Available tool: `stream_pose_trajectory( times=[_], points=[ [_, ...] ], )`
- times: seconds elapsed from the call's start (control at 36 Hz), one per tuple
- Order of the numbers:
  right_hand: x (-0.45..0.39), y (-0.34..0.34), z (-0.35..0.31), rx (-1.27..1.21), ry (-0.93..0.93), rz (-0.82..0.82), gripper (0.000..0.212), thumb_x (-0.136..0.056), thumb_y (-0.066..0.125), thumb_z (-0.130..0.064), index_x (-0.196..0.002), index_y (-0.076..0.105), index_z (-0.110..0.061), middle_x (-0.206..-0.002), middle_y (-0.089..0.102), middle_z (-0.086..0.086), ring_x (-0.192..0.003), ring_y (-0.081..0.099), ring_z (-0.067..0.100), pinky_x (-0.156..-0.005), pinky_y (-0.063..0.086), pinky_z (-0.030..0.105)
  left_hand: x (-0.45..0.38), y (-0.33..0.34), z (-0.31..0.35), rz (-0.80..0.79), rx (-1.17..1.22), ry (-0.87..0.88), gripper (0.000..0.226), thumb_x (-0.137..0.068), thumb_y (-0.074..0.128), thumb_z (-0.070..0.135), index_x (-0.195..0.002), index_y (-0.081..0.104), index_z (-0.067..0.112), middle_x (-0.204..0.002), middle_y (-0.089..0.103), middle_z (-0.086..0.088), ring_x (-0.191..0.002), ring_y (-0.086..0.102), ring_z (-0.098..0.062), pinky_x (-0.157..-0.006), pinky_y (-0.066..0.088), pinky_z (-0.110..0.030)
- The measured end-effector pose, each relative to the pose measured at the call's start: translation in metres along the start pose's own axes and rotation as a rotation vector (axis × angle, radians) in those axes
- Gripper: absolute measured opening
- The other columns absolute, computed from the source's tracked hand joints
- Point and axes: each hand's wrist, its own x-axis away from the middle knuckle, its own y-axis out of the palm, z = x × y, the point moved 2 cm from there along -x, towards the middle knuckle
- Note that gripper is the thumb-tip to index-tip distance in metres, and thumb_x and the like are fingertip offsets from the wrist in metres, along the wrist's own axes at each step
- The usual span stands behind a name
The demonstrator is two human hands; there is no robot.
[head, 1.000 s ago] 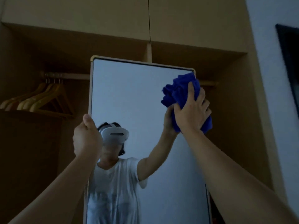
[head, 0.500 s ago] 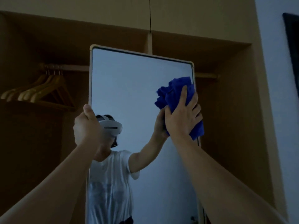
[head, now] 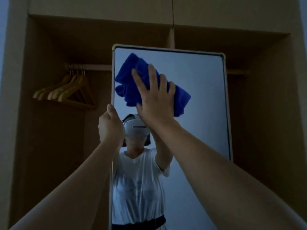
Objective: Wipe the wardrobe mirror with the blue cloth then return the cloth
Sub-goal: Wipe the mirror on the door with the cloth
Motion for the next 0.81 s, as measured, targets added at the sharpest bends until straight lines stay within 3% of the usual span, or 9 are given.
stream_pose_trajectory(
  times=[0.22,0.36,0.58,0.75,0.81],
  points=[
    [0.038,0.001,-0.001,0.067,-0.005,-0.029,0.073,-0.082,0.062,-0.040,-0.147,0.031,-0.028,-0.150,0.034,0.013,-0.125,0.044,0.037,-0.098,0.037,0.052,-0.002,0.003,-0.007,-0.103,0.100,-0.023,0.048,-0.100,0.026,0.047,-0.071,0.046,0.014,-0.056,0.041,-0.003,-0.049,0.038,-0.014,-0.050,0.034,-0.029],
    [0.051,0.005,-0.004,0.036,0.018,-0.046,0.074,-0.079,0.068,-0.035,-0.145,0.036,-0.027,-0.148,0.039,0.013,-0.124,0.046,0.036,-0.096,0.040,0.052,-0.002,0.000,-0.026,-0.167,0.122,-0.091,0.041,-0.101,0.027,0.042,-0.073,0.050,0.021,-0.064,0.049,-0.002,-0.061,0.050,-0.013,-0.058,0.042,-0.026],
    [0.050,0.012,-0.002,-0.018,0.006,-0.187,0.081,-0.079,0.068,-0.032,-0.149,0.027,-0.026,-0.151,0.030,0.015,-0.128,0.038,0.038,-0.100,0.032,0.054,0.040,-0.025,-0.076,-0.289,0.140,-0.383,0.039,-0.101,0.033,0.037,-0.080,0.054,0.011,-0.061,0.048,-0.005,-0.050,0.043,-0.014,-0.040,0.036,-0.020],
    [0.013,0.018,-0.010,0.000,0.057,-0.232,0.078,-0.085,0.062,-0.033,-0.150,0.017,-0.028,-0.154,0.021,0.014,-0.131,0.031,0.036,-0.103,0.026,0.052,0.068,-0.036,-0.109,-0.333,0.028,-0.499,0.050,-0.100,0.027,0.044,-0.074,0.055,0.012,-0.073,0.049,-0.011,-0.069,0.046,-0.022,-0.059,0.036,-0.030],
    [0.007,0.021,-0.022,-0.014,0.034,-0.226,0.078,-0.084,0.063,-0.033,-0.149,0.020,-0.029,-0.153,0.023,0.015,-0.130,0.032,0.037,-0.102,0.026,0.053,0.071,-0.035,-0.112,-0.319,0.016,-0.502,0.052,-0.100,0.026,0.045,-0.065,0.051,0.016,-0.069,0.047,-0.010,-0.066,0.045,-0.021,-0.058,0.035,-0.029]
  ],
)
